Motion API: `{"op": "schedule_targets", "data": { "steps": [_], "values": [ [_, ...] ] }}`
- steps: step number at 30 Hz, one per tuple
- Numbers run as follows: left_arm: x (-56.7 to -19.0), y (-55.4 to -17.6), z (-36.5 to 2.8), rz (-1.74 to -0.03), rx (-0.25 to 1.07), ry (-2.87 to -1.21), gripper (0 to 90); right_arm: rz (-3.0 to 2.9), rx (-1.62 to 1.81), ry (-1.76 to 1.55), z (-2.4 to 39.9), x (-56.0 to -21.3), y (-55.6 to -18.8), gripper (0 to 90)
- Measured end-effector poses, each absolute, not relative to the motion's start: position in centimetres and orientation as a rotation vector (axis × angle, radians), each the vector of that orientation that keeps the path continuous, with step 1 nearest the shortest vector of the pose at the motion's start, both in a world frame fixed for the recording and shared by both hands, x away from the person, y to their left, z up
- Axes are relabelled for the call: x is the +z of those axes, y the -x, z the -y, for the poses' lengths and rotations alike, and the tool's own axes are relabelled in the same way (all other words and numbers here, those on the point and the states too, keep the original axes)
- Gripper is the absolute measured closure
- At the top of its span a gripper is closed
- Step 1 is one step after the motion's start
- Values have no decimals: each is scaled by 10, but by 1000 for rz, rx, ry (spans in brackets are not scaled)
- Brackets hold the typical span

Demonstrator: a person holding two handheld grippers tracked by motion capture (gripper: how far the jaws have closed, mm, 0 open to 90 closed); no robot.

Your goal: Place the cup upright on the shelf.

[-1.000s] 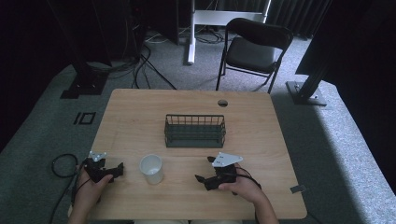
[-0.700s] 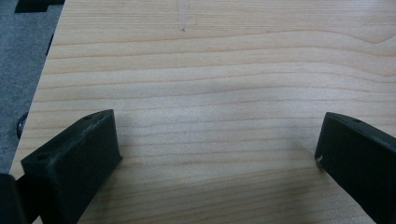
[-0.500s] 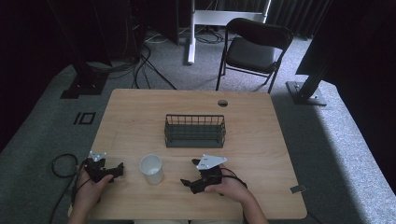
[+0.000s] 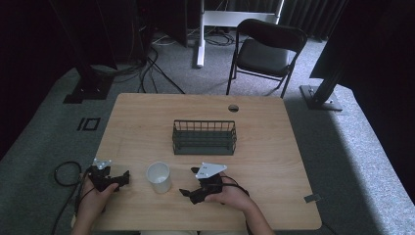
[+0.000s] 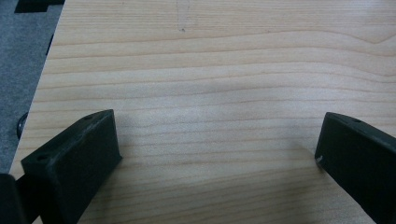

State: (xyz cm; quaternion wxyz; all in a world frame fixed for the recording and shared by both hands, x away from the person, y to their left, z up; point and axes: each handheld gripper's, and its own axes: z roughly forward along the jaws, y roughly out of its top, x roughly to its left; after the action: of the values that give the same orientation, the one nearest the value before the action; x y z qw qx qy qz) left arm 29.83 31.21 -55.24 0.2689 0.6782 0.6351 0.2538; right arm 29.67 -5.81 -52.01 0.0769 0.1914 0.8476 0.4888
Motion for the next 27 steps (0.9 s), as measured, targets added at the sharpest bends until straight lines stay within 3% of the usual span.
{"op": "schedule_targets", "data": {
  "steps": [27],
  "values": [
    [-552,-298,-312,-1712,685,-1829,1,-2564,1504,-505,11,-524,-299,127]
  ]
}}
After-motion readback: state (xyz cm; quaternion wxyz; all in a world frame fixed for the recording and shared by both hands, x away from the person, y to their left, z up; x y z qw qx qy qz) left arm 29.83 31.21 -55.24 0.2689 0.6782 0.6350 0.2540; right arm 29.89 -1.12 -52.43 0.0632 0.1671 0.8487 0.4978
